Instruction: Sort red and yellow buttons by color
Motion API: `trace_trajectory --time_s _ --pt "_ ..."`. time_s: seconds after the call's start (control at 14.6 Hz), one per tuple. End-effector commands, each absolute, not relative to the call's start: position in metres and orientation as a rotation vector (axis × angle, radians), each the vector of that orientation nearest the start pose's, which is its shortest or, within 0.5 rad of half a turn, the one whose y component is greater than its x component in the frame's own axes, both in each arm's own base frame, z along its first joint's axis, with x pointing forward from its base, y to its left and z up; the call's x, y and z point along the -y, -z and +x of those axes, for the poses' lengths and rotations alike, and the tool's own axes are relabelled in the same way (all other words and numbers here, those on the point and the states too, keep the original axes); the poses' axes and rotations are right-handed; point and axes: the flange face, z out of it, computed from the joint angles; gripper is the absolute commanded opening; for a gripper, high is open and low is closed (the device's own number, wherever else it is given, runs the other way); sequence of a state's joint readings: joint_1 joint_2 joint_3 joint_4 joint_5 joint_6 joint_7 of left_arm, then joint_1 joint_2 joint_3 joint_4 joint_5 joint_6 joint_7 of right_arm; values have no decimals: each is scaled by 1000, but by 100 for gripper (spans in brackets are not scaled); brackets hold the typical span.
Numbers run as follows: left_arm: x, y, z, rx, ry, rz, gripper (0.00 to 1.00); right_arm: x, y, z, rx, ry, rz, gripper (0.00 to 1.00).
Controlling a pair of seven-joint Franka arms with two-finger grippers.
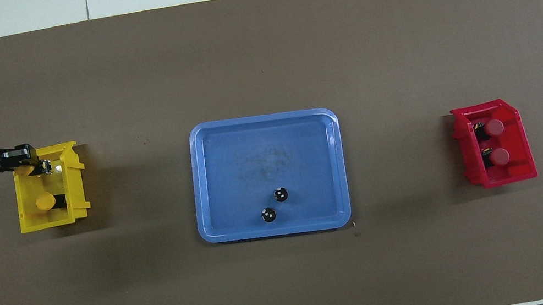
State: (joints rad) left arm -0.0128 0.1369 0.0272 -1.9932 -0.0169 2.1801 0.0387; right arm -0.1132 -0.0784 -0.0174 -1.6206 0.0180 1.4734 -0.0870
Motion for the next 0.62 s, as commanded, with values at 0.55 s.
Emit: trace_trajectory --time_s 0.55 --pt "-1 -350 578 -59 106 -3142 2 57 -635 512 -60 -135 -3109 100"
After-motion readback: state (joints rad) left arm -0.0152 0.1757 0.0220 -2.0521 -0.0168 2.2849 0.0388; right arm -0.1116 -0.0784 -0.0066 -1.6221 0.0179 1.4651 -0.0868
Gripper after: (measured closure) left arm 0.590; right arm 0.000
